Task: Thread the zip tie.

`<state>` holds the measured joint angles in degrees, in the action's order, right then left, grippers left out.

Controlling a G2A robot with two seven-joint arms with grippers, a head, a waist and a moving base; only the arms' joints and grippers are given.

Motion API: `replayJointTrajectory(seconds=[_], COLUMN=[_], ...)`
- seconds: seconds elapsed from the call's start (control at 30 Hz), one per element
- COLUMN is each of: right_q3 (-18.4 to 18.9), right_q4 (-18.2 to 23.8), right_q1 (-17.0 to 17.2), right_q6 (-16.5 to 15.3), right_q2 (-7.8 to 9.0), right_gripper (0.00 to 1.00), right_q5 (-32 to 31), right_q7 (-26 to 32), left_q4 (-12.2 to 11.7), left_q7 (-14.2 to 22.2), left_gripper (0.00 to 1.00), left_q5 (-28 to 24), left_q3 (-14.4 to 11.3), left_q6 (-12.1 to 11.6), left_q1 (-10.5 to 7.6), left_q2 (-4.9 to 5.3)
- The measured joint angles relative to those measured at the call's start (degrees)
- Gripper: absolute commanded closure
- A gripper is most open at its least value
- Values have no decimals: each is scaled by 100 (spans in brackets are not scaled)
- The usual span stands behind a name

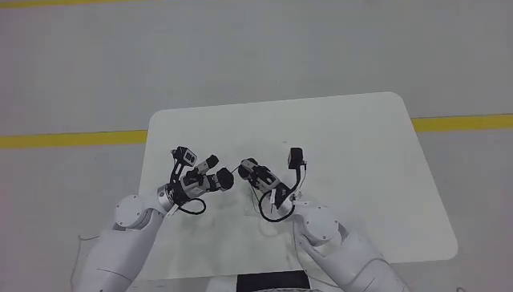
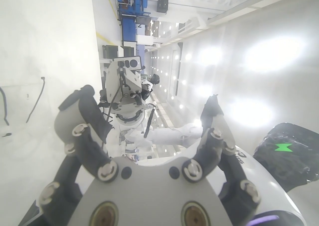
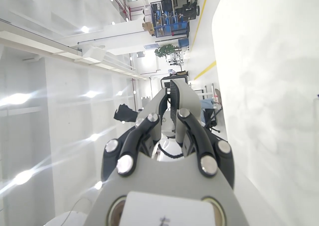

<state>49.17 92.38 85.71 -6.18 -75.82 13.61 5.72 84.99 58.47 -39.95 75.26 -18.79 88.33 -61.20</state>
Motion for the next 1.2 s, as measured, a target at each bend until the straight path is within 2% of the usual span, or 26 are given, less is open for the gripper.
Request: replayJointTrajectory(seconds=[0.43, 0.47, 0.57, 0.63, 0.73, 1.2], right_q3=[-1, 1, 8, 14, 28, 119], right_q4=[-43, -45, -47, -48, -52, 28], right_q1=[26, 28, 35, 42, 45, 132], right_q6=[339, 347, 339, 297, 249, 220], right_q2=[-50, -54, -66, -75, -85, -95], right_gripper=[100, 100, 100, 100, 100, 100], right_q5=[-183, -183, -152, -96, -50, -218], right_q7=[-174, -175, -158, -129, -88, -35], left_q4=[9, 14, 19, 9, -14, -21], left_q7=[-64, -64, -47, -44, -36, -194], left_gripper=[1, 3, 21, 38, 51, 58], left_q5=[-32, -30, 10, 29, 76, 297], left_q3=[17, 12, -14, -30, -57, -95], left_q6=[-25, -22, 2, 17, 46, 86], left_q1=[-5, -5, -5, -6, -16, -16], left_q2=[27, 29, 35, 38, 44, 79])
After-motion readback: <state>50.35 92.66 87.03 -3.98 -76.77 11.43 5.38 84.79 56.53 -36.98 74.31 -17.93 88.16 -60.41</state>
